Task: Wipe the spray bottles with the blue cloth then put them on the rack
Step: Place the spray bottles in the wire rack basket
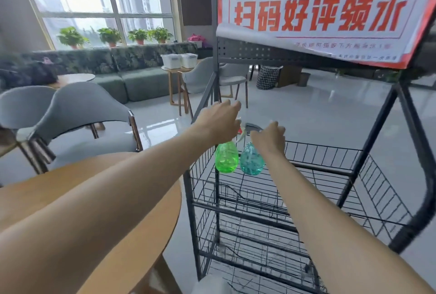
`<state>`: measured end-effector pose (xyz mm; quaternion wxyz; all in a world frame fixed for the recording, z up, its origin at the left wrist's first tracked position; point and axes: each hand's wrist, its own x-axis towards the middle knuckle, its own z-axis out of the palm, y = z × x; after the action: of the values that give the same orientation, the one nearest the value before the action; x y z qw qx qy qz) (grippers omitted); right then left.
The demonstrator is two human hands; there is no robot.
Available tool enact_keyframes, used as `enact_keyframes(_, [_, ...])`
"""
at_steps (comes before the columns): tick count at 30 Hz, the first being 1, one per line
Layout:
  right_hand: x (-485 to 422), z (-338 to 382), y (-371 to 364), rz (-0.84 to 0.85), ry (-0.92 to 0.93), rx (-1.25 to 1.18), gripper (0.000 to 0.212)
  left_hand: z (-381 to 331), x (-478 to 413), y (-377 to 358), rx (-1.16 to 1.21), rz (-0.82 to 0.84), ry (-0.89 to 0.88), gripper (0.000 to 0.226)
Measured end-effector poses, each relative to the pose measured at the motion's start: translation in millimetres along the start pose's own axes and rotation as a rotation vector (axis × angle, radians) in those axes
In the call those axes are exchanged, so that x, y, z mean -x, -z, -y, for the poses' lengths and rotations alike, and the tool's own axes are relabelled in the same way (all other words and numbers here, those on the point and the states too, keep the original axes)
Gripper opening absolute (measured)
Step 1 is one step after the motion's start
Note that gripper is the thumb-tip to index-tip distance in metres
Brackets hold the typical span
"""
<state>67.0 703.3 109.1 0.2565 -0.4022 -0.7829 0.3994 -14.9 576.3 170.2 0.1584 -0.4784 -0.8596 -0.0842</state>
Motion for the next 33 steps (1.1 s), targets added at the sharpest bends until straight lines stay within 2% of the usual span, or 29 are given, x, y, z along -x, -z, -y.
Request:
enact_keyframes(3, [32.3, 29.3, 6.6, 0.005, 0.132, -0.003, 0.050, 10.5, 25.7, 28.2, 0.039, -0.017, 0.041, 0.036])
enact_keyframes(11, [140.4, 124.7, -27.4, 0.227, 0.508, -0.024, 0.035, 97.8, 143.9, 103.5, 0.241, -0.061, 0.409, 0.030])
enact_keyframes(14, [181.8, 160.9, -66.4, 0.328, 0.617, -0.040, 0.036, 139.5, 203.1, 117.1, 0.122, -0.050, 0.478, 0.022])
enact_keyframes(19, [258.6, 213.8, -145.4, 0.492, 0.749, -0.055, 0.033, 199.6, 307.6, 124.1, -0.193, 0.086, 0.542, 0.035])
enact_keyframes(24, [337.2, 250.3, -230.9, 0.689, 0.867, -0.034, 0.031, 268.4, 417.8, 143.4, -0.122, 0.008, 0.809, 0.033])
enact_keyframes(29, [405.9, 271.0, -295.7, 0.879, 0.908, -0.026, 0.031, 318.1, 494.9, 158.9, -0.085, -0.147, 0.973, 0.029])
enact_keyframes(33, [451.2, 282.4, -339.8, 0.990, 0.990, 0.028, 0.034, 353.4, 539.6, 156.7, -0.082, -0.123, 1.092, 0.031])
